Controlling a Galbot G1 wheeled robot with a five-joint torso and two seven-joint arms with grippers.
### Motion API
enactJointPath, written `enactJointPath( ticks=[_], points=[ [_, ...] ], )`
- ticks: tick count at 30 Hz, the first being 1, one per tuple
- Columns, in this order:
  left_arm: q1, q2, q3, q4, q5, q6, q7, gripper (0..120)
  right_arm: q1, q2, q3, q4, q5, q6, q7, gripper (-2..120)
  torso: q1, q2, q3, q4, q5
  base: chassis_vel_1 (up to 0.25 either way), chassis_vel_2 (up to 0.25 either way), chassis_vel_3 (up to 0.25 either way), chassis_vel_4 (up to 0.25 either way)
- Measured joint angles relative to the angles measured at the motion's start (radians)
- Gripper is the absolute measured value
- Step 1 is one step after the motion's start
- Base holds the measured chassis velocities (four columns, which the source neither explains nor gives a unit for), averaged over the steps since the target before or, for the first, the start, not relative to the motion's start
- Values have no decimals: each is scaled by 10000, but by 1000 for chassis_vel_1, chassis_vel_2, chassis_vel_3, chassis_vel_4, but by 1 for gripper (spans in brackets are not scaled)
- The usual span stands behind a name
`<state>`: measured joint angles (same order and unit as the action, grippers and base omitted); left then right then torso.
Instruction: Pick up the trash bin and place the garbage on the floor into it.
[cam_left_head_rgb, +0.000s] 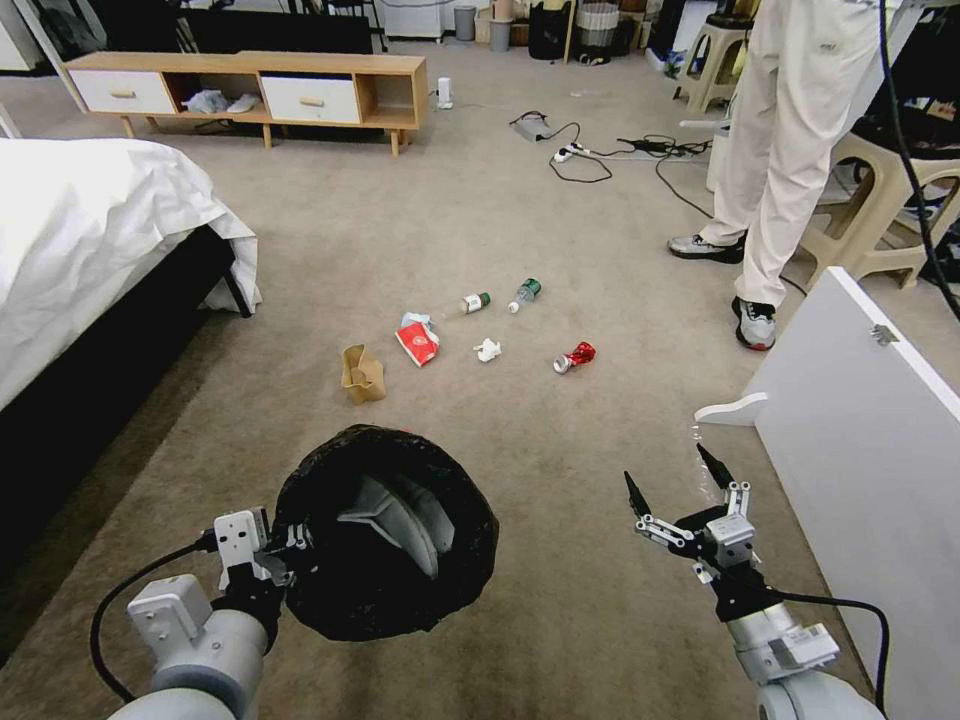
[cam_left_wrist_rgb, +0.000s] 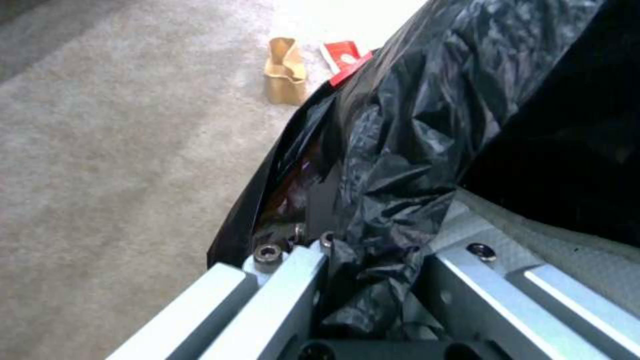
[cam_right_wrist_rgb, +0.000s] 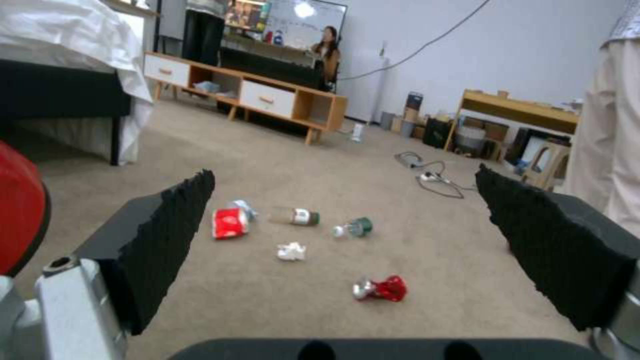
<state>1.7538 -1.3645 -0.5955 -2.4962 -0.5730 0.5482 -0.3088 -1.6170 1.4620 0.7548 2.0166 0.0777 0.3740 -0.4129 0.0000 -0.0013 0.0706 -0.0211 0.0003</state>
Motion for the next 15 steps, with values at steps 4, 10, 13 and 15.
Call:
enactJointPath(
  ticks=[4, 10, 13, 15],
  points=[
    [-12, 2, -1, 7, 2, -9, 4, 0, 7, 31, -18, -44, 7, 21, 7, 100, -1, 0, -2, -1, -2, 197, 185, -183, -195],
    [-49, -4, -10, 67, 6, -26, 6, 0, 29, 62, 11, -100, 21, 93, 5, 100, 0, 0, 0, 2, -3, 237, 242, -239, -239],
    [-80, -1, -14, 99, 9, -31, 6, 0, 15, 61, 28, -120, 70, 117, 5, 100, 0, 0, -1, -2, -9, 225, 238, -226, -222],
    [-91, -1, -14, 122, 13, -31, 6, 0, 12, 61, 41, -159, 77, 156, 5, 100, 0, 0, -1, 1, 0, 140, 110, -121, -138]
  ],
)
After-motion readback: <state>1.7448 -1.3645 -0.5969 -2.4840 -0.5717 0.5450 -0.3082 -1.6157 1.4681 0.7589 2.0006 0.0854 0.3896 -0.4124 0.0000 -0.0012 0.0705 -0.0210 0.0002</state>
